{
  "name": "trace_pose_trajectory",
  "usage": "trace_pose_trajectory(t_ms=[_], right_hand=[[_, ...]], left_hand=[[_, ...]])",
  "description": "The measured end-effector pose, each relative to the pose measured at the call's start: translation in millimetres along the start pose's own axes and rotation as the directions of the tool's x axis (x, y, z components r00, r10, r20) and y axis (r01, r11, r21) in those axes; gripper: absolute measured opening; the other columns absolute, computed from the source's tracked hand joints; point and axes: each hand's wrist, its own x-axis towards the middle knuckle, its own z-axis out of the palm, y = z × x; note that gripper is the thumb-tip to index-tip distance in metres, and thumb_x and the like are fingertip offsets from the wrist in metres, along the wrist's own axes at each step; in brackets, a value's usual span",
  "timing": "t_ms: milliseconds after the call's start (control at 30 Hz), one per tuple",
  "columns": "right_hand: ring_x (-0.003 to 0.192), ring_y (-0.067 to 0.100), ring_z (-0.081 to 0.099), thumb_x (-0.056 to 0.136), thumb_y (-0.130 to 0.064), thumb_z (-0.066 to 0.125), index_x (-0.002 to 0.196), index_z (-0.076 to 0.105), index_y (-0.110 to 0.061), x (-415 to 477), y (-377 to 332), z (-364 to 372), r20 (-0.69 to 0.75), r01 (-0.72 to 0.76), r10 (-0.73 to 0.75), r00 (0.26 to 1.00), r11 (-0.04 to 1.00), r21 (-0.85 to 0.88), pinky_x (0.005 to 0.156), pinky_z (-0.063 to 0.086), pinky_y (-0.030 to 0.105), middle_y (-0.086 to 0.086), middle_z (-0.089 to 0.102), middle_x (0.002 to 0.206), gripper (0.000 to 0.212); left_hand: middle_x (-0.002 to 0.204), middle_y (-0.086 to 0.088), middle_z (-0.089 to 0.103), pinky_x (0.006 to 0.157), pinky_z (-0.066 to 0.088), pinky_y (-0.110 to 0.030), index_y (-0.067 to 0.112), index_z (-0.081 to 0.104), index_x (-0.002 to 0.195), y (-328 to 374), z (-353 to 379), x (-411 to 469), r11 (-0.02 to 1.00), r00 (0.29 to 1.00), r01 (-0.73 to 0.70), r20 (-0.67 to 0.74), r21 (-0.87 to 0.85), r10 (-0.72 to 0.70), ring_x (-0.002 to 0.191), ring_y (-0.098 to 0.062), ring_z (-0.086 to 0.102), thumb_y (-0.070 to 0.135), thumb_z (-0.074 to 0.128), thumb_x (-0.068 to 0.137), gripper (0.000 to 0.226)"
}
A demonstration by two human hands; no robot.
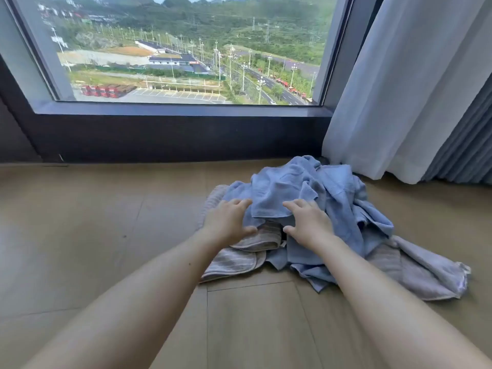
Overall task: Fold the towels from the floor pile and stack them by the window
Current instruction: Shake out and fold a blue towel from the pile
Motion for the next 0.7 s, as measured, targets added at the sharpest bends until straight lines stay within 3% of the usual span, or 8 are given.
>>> trace_pose_trajectory(t_ms=[133, 233, 333, 467, 533, 700], right_hand=[[0.130, 0.025, 0.025, 0.089, -0.037, 0.056, 0.141, 0.031, -0.029, 28, 13, 29, -0.049, -0.003, -0.007, 0.999, 0.983, -0.184, 0.102, 0.026, 0.032, -0.006, 0.031, 0.144, 0.058], [0.123, 0.025, 0.029, 0.089, -0.034, 0.056, 0.134, 0.042, -0.027, 36, 22, 47, -0.133, 0.006, -0.028, 0.991, 0.986, -0.165, 0.100, 0.023, 0.033, -0.006, 0.040, 0.137, 0.048], [0.109, 0.026, 0.039, 0.079, -0.030, 0.070, 0.122, 0.058, -0.023, 33, 28, 54, -0.307, -0.002, -0.025, 0.951, 0.996, -0.087, 0.094, 0.030, 0.038, -0.003, 0.055, 0.121, 0.045], [0.122, 0.022, 0.027, 0.090, -0.041, 0.053, 0.138, 0.038, -0.032, 24, 27, 45, -0.199, -0.018, 0.011, 0.980, 0.999, -0.029, 0.101, 0.018, 0.033, -0.012, 0.038, 0.138, 0.052], [0.124, 0.021, 0.025, 0.091, -0.043, 0.051, 0.140, 0.034, -0.034, 19, 18, 38, -0.173, -0.053, 0.053, 0.983, 0.999, 0.006, 0.103, 0.019, 0.033, -0.013, 0.035, 0.141, 0.052], [0.125, 0.022, 0.025, 0.091, -0.040, 0.051, 0.139, 0.035, -0.034, 16, 0, 38, -0.153, -0.056, 0.061, 0.986, 0.998, 0.034, 0.103, 0.022, 0.032, -0.012, 0.034, 0.142, 0.051]], left_hand=[[0.141, 0.003, 0.041, 0.091, 0.043, -0.037, 0.027, 0.031, 0.142, 1, 38, 33, 0.996, 0.998, -0.049, 0.039, 0.071, 0.046, 0.125, -0.022, 0.042, 0.044, 0.059, 0.086, 0.065], [0.130, 0.003, 0.046, 0.079, 0.042, -0.034, 0.025, 0.042, 0.131, 7, 56, 57, 0.998, 0.999, -0.008, -0.033, 0.067, 0.010, 0.117, -0.022, 0.047, 0.038, 0.056, 0.089, 0.045], [0.110, -0.003, 0.056, 0.069, 0.039, -0.033, 0.015, 0.055, 0.109, 15, 61, 67, 0.999, 0.985, 0.038, -0.165, -0.011, -0.039, 0.103, -0.025, 0.053, 0.027, 0.043, 0.096, 0.022], [0.108, -0.006, 0.059, 0.072, 0.040, -0.035, 0.010, 0.053, 0.103, 19, 58, 64, 0.978, 0.982, 0.026, -0.177, -0.207, -0.063, 0.097, -0.025, 0.054, 0.023, 0.040, 0.097, 0.019], [0.115, -0.004, 0.056, 0.076, 0.041, -0.033, 0.011, 0.049, 0.109, 15, 55, 56, 0.977, 0.988, 0.042, -0.135, -0.208, -0.071, 0.104, -0.023, 0.052, 0.026, 0.049, 0.094, 0.022], [0.129, -0.001, 0.046, 0.085, 0.045, -0.038, 0.018, 0.041, 0.124, -2, 62, 40, 0.964, 0.980, 0.197, 0.003, -0.177, -0.199, 0.119, -0.023, 0.045, 0.040, 0.065, 0.083, 0.052]])
